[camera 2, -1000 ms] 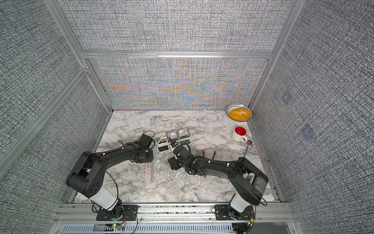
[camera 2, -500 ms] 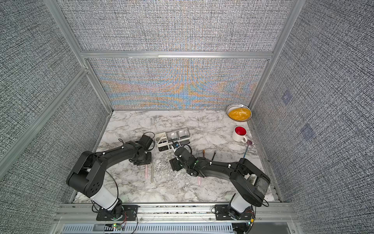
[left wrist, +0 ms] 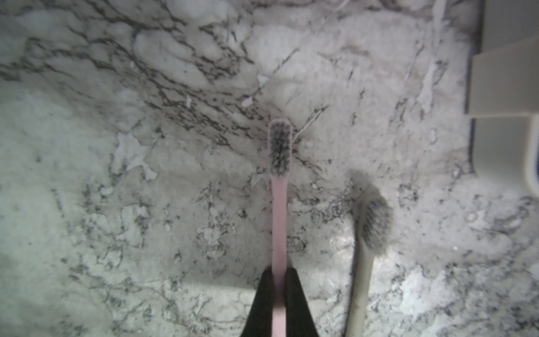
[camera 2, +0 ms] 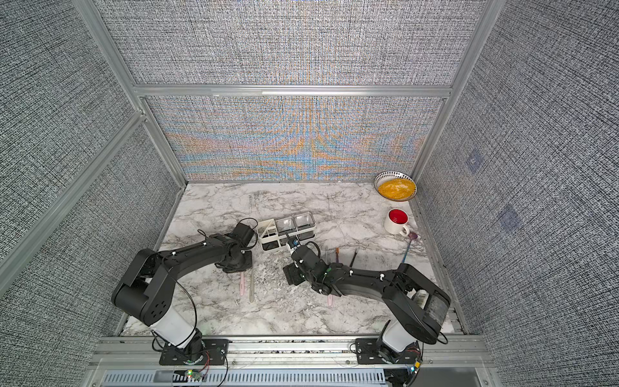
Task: Place the toothbrush into the toothbrush holder
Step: Pick up the toothbrush from the center of the board.
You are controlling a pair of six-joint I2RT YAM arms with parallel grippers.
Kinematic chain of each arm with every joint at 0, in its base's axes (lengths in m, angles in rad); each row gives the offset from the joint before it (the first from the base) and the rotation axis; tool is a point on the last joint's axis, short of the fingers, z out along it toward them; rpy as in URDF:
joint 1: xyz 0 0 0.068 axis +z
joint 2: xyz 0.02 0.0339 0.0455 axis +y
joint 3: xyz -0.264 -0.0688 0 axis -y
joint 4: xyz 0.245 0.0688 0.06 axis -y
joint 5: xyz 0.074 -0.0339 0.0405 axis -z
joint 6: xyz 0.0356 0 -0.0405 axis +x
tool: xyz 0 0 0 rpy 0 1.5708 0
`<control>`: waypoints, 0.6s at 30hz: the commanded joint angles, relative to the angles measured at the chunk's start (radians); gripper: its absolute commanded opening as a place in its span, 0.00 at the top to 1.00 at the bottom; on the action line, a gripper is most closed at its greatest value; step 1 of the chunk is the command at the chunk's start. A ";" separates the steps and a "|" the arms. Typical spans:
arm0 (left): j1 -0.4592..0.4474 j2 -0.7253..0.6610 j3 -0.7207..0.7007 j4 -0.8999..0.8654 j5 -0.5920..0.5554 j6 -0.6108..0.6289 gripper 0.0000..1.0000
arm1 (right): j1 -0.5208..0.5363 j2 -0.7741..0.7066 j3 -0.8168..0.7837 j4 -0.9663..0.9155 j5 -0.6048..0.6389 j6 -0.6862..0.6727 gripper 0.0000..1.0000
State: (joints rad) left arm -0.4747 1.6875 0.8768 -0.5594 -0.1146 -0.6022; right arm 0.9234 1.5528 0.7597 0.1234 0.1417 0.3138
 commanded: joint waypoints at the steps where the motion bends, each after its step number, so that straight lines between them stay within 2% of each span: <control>1: 0.003 0.038 -0.056 -0.085 0.007 -0.001 0.95 | 0.002 0.000 0.009 0.003 0.012 0.002 0.20; 5: 0.002 -0.022 -0.059 -0.090 -0.015 0.011 0.99 | 0.001 0.001 0.009 0.007 0.015 0.001 0.20; 18: 0.001 -0.272 0.021 -0.183 -0.080 0.051 1.00 | 0.002 -0.016 -0.002 0.026 0.032 0.005 0.19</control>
State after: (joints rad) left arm -0.4744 1.4471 0.8799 -0.6964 -0.1596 -0.5705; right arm 0.9234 1.5440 0.7612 0.1314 0.1558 0.3138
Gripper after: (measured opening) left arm 0.091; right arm 0.806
